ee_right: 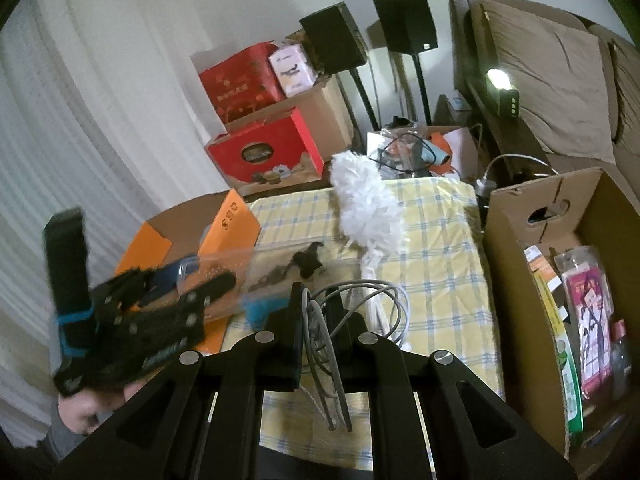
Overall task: Organize objects
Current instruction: 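Open the left gripper and move the clear tube toward the orange tray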
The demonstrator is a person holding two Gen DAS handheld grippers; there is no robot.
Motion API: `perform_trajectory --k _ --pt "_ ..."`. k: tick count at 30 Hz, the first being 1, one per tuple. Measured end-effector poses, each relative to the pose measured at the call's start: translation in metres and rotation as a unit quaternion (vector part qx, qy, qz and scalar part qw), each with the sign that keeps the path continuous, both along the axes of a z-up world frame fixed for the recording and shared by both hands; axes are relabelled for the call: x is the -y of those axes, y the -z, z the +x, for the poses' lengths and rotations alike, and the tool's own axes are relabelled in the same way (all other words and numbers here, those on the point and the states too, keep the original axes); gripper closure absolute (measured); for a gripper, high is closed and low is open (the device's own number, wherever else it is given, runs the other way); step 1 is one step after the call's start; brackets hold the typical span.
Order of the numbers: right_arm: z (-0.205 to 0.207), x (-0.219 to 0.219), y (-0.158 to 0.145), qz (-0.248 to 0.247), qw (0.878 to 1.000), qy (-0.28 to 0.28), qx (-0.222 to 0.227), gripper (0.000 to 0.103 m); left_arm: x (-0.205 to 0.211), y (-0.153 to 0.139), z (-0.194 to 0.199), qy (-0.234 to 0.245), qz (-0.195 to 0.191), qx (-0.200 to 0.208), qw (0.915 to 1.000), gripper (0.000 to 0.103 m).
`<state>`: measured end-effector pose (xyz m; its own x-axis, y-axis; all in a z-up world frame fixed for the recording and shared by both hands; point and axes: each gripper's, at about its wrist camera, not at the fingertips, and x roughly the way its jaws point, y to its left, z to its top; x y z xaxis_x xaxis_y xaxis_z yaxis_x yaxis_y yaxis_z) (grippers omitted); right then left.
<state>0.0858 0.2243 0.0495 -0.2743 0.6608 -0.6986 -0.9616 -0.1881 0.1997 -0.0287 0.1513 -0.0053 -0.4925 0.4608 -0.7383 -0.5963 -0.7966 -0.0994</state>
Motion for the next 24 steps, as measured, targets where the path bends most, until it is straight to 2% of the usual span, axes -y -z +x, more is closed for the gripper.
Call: perform_trajectory --k 10,18,19,22,23,24 --pt "0.009 0.01 -0.006 0.005 1.0 0.006 0.004 0.094 -0.034 0.026 0.009 0.025 0.001 0.069 0.9973 0.05" --pt "0.021 0.013 0.001 -0.003 1.0 0.015 0.004 0.094 -0.048 0.054 0.009 0.012 0.0 0.121 0.9926 0.048" --pt "0.021 0.012 0.002 -0.001 0.989 -0.148 0.001 0.094 -0.05 0.057 0.01 0.013 0.001 0.126 0.9919 0.048" --pt "0.023 0.011 0.006 -0.005 0.989 -0.148 0.003 0.094 -0.059 0.064 0.011 0.013 -0.006 0.129 0.9916 0.05" --pt "0.023 0.011 0.007 -0.005 0.989 -0.148 0.003 0.094 -0.063 0.066 0.012 0.011 -0.014 0.127 0.9918 0.054" --pt "0.023 0.011 0.007 -0.006 0.989 -0.149 0.004 0.094 -0.066 0.069 0.011 0.014 -0.021 0.127 0.9916 0.068"
